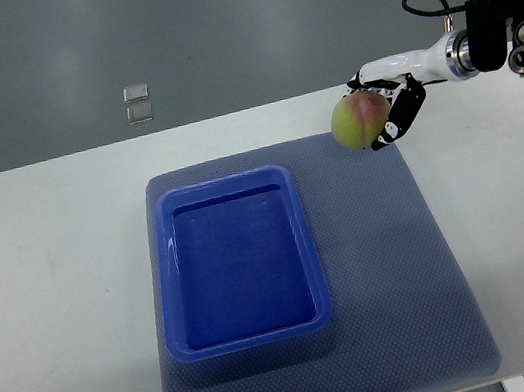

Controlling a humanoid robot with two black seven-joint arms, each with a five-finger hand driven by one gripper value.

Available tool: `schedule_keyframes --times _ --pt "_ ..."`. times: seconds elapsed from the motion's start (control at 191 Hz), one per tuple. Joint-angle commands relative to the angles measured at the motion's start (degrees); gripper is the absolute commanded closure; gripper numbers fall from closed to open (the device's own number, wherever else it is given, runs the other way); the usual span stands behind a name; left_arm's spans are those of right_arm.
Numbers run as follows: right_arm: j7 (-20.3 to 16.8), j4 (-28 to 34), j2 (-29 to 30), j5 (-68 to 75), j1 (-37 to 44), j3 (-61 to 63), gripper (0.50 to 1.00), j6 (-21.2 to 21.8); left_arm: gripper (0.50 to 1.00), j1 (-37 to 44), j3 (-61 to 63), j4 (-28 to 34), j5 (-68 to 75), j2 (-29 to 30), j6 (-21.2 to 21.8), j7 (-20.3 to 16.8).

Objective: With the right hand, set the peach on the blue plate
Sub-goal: 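Carry the peach over the blue tray and lower it inside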

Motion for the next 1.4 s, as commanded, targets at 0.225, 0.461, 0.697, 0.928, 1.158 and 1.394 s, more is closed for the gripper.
schedule_keyframes --times 0.225,0.461,0.697,0.928,1.158,1.394 --pt "-0.2 5.9 -7.7 5.3 12.9 -0.6 0.971 5.8 0.5 0.0 0.0 -0.2 0.1 0.0 0.0 0.0" --pt "0.0 5.6 0.3 9.6 12.8 -0.9 0.944 3.4 0.5 -0.2 0.0 -0.2 0.1 0.0 -0.1 0.0" --pt "0.0 -2.8 19.6 10.4 11.4 -6.8 0.926 -2.0 0.5 -0.6 -0.1 -0.1 0.0 0.0 -0.1 0.0" --pt "0.0 -11.5 34.8 7.5 3.2 -7.0 0.914 -2.4 0.5 -0.6 -0.2 0.2 -0.1 0.0 -0.1 0.0" --pt "0.0 -15.3 40.9 3.6 -3.0 -8.1 0.912 -2.5 0.5 -0.6 -0.2 0.3 -0.1 0.0 0.0 0.0" --pt "0.0 -18.5 40.9 -0.4 -5.7 -8.2 0.893 -3.6 0.5 -0.6 -0.2 0.1 -0.1 0.0 0.0 0.0"
